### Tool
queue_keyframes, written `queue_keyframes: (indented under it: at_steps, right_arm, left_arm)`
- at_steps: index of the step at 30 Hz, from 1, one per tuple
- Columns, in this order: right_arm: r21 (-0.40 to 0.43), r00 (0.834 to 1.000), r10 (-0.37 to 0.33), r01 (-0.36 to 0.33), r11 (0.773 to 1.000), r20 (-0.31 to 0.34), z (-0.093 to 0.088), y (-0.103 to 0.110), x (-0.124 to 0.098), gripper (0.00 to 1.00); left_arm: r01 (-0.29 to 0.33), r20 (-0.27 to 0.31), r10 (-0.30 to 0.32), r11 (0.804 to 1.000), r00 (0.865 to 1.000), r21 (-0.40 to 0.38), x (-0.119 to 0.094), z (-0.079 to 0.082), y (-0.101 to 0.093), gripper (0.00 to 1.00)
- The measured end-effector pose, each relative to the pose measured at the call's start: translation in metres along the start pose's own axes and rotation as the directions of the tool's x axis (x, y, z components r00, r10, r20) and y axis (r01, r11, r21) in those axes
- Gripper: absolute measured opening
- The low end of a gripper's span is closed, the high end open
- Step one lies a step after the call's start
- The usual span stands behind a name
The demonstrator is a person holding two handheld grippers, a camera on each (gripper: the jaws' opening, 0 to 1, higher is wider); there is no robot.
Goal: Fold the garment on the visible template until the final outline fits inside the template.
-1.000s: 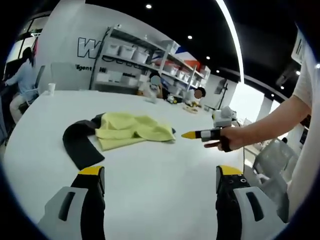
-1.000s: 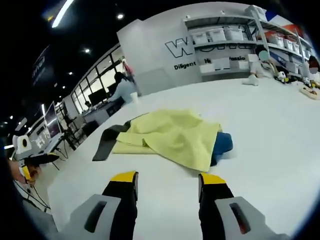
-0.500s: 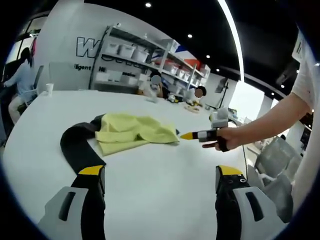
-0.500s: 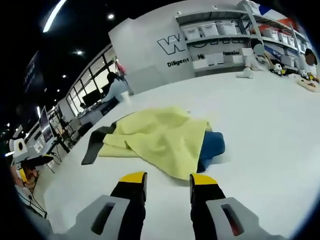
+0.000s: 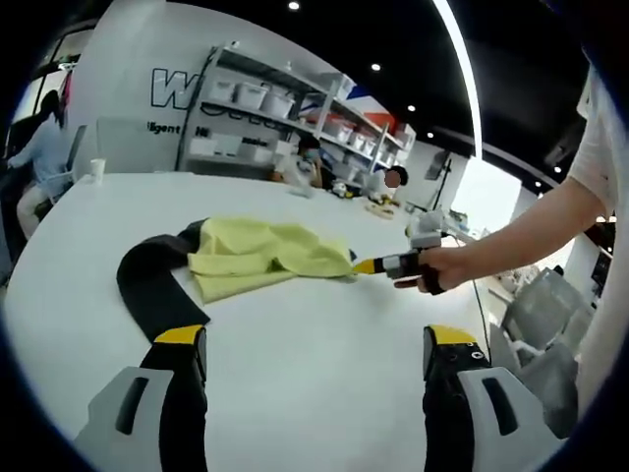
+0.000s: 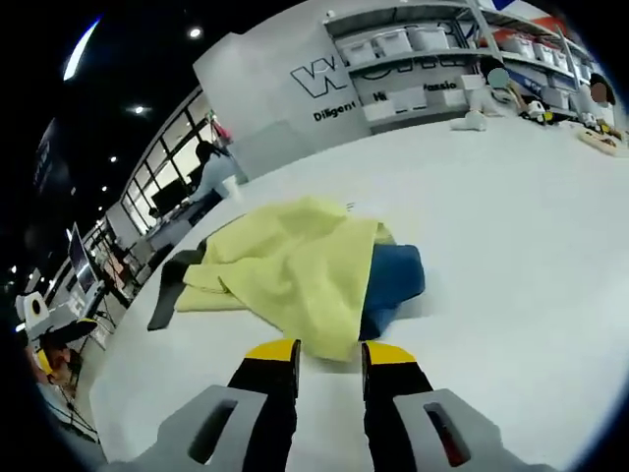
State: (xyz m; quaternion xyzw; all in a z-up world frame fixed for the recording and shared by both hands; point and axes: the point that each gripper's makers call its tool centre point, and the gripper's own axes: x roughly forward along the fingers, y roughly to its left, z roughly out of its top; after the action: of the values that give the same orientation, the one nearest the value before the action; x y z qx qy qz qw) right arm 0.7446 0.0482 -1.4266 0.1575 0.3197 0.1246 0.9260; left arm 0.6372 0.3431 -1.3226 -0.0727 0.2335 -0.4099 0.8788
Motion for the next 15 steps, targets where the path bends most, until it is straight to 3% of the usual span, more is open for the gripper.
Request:
queue_keyframes:
  at_steps: [9,15]
  right_arm:
    - [0.019,1.0,0.015,-0.015,1.0,-0.011,-0.0029,-0.0027,0.0058,0.18]
    - [0.007,0.999,0.034,-0.034,0.999,-0.022,-0.0049,-0.0002,0.0054,0.04]
  left_arm:
    - [0.003,-0.004,-0.003,1.0,1.0,0.0,0.0056,0.0009,0.0015,0.89]
    - [0.005,-0.012,-0.005,1.0,1.0,0.0,0.0109,0.0003,0.0049,0.88]
